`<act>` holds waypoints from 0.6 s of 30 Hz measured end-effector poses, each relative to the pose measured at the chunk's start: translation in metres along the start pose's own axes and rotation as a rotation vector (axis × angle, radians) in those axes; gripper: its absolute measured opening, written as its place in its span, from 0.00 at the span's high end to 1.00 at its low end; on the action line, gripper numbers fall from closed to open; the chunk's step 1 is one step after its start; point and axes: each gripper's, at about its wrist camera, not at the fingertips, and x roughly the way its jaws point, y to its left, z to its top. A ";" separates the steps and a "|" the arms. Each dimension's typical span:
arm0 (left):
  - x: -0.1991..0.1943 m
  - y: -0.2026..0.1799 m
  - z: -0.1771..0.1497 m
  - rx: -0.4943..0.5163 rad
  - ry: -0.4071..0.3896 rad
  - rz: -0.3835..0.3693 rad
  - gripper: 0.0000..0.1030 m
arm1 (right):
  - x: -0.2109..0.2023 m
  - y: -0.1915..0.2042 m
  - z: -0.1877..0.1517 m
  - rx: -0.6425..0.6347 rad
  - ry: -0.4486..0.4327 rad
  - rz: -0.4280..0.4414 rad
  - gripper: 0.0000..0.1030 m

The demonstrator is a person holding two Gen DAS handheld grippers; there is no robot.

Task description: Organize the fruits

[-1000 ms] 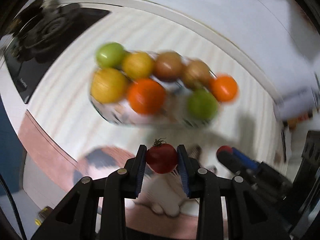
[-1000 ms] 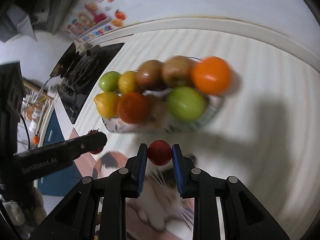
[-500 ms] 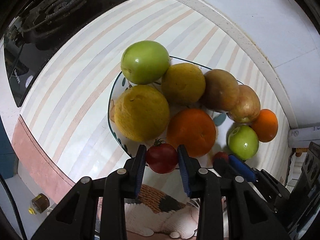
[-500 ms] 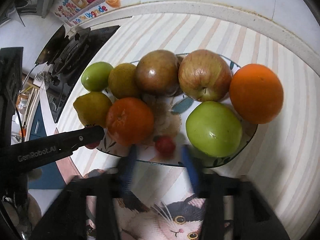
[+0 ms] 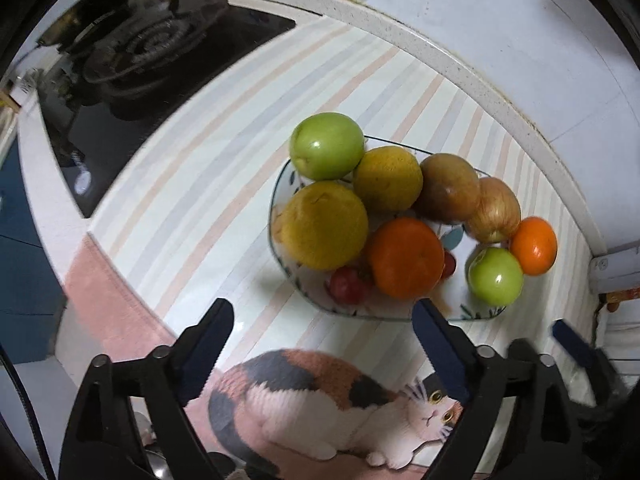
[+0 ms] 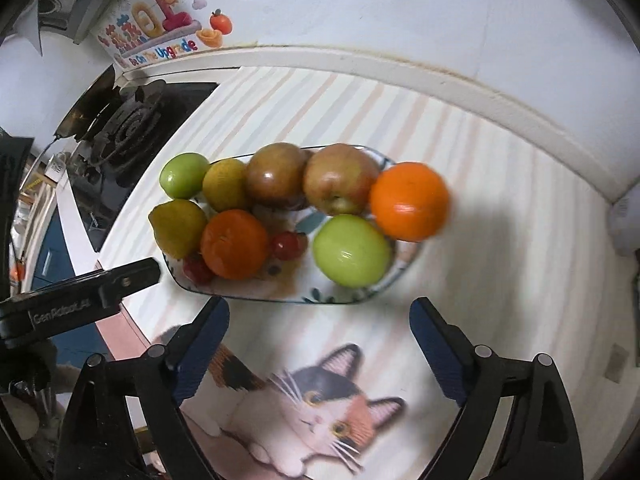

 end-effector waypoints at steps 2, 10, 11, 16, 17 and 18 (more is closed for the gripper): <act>-0.011 -0.001 -0.010 -0.003 -0.026 0.015 0.11 | -0.011 -0.006 -0.004 -0.007 -0.012 -0.017 0.06; -0.059 -0.016 -0.045 -0.020 -0.154 0.089 0.11 | -0.064 -0.024 -0.018 -0.043 -0.075 -0.013 0.05; -0.066 -0.018 -0.049 -0.019 -0.174 0.100 0.11 | -0.069 -0.025 -0.019 -0.049 -0.084 -0.010 0.05; -0.103 -0.026 -0.070 -0.014 -0.256 0.130 0.11 | -0.100 -0.026 -0.036 -0.078 -0.109 -0.005 0.05; -0.110 -0.027 -0.074 -0.018 -0.270 0.124 0.11 | -0.107 -0.026 -0.039 -0.079 -0.113 -0.006 0.05; -0.117 -0.029 -0.078 -0.018 -0.283 0.123 0.11 | -0.114 -0.026 -0.042 -0.082 -0.119 -0.003 0.05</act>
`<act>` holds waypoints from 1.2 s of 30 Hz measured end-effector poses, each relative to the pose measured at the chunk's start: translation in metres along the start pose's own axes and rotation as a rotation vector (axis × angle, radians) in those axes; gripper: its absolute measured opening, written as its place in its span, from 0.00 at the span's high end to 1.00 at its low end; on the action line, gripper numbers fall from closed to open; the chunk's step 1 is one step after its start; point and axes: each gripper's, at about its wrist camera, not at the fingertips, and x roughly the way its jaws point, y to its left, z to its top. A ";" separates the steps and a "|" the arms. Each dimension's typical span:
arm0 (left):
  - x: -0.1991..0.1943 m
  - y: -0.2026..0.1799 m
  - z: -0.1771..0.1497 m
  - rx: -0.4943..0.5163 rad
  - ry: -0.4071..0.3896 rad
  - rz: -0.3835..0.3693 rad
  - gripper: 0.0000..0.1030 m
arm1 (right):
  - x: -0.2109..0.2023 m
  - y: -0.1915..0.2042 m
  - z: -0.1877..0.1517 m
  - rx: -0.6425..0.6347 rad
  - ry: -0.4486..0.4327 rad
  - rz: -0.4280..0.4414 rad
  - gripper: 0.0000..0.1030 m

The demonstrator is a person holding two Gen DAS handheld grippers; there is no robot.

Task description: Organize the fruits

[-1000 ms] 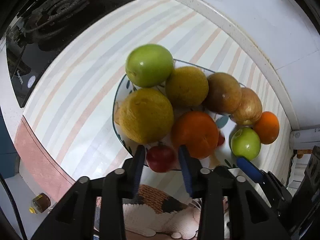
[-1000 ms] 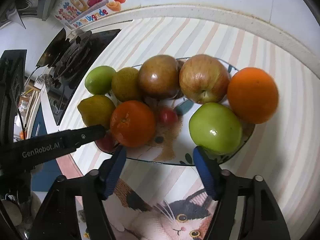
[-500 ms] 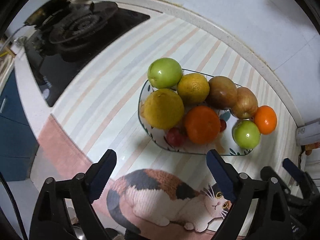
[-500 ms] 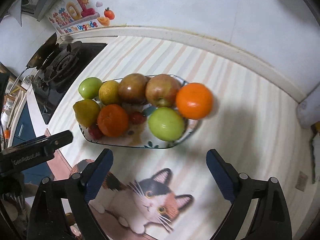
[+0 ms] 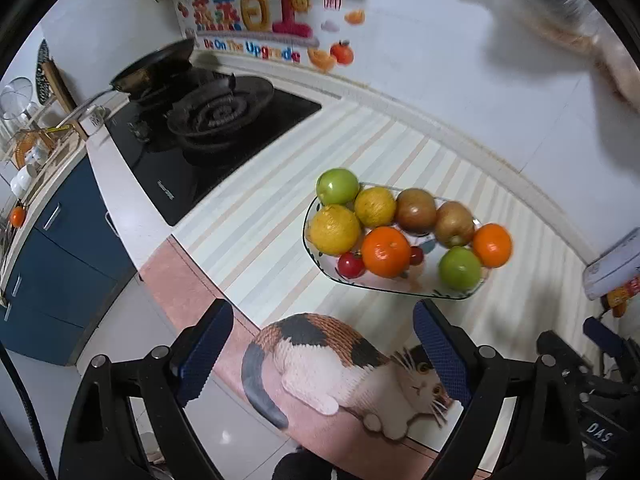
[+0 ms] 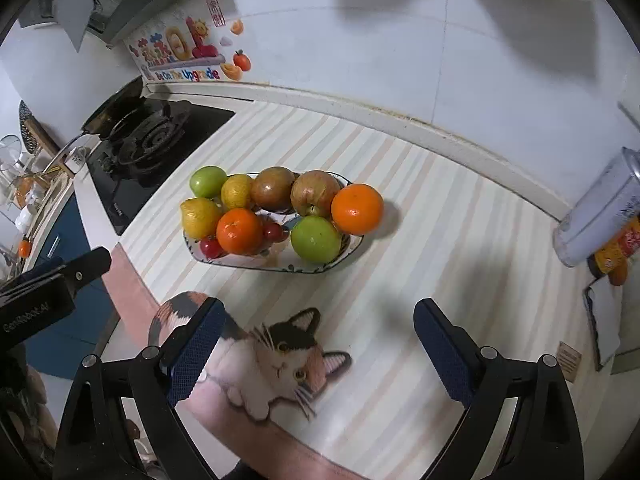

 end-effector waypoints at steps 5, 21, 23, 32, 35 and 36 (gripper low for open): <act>-0.045 -0.004 -0.014 0.027 -0.082 -0.003 0.11 | -0.049 0.005 -0.017 -0.019 -0.061 -0.014 0.05; -0.176 0.009 -0.080 0.102 -0.211 -0.105 0.11 | -0.207 0.032 -0.084 -0.023 -0.234 -0.036 0.05; -0.189 0.009 -0.088 0.104 -0.225 -0.103 0.11 | -0.221 0.033 -0.092 -0.030 -0.245 -0.024 0.04; -0.223 0.006 -0.113 0.080 -0.267 -0.093 0.11 | -0.251 0.027 -0.114 -0.065 -0.257 0.007 0.02; -0.226 0.003 -0.117 0.073 -0.263 -0.089 0.11 | -0.256 0.021 -0.116 -0.063 -0.255 0.015 0.02; -0.226 0.002 -0.119 0.073 -0.262 -0.088 0.11 | -0.257 0.019 -0.115 -0.062 -0.255 0.017 0.02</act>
